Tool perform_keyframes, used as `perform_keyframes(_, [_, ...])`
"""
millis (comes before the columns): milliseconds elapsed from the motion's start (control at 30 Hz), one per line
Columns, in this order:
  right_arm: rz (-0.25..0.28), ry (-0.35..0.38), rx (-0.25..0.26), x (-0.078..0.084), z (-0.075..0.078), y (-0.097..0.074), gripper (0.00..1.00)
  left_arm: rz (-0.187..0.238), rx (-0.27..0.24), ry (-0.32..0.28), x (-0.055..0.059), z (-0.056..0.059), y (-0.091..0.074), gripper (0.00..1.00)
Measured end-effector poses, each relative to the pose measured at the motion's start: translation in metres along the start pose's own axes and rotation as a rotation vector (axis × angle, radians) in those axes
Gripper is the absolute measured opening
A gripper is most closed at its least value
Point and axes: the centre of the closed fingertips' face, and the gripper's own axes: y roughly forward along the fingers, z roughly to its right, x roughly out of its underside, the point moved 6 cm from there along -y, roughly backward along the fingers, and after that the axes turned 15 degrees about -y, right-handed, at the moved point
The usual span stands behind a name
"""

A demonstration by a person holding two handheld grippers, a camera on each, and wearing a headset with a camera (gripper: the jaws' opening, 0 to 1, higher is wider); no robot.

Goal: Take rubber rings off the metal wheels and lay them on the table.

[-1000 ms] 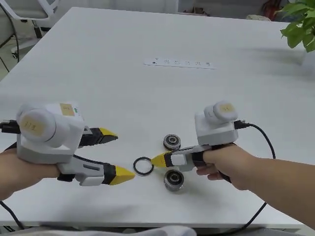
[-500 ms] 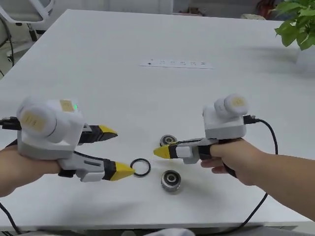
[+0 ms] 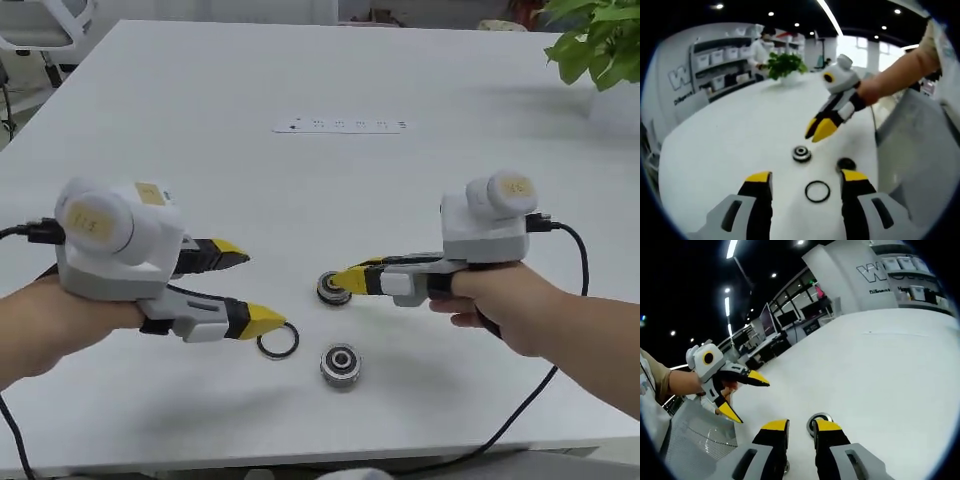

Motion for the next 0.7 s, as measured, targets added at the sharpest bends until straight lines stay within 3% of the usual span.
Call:
perform_keyframes(400, [-0.009,-0.047,0.057,0.007,0.018,-0.006,0.20,-0.001,-0.006,-0.027,-0.011,-0.012,0.018,0.51])
perform_keyframes(700, [-0.013,-0.103,0.064,0.014,0.020,-0.008,0.23,-0.037,0.016,-0.017,-0.009,-0.009,0.037,0.48])
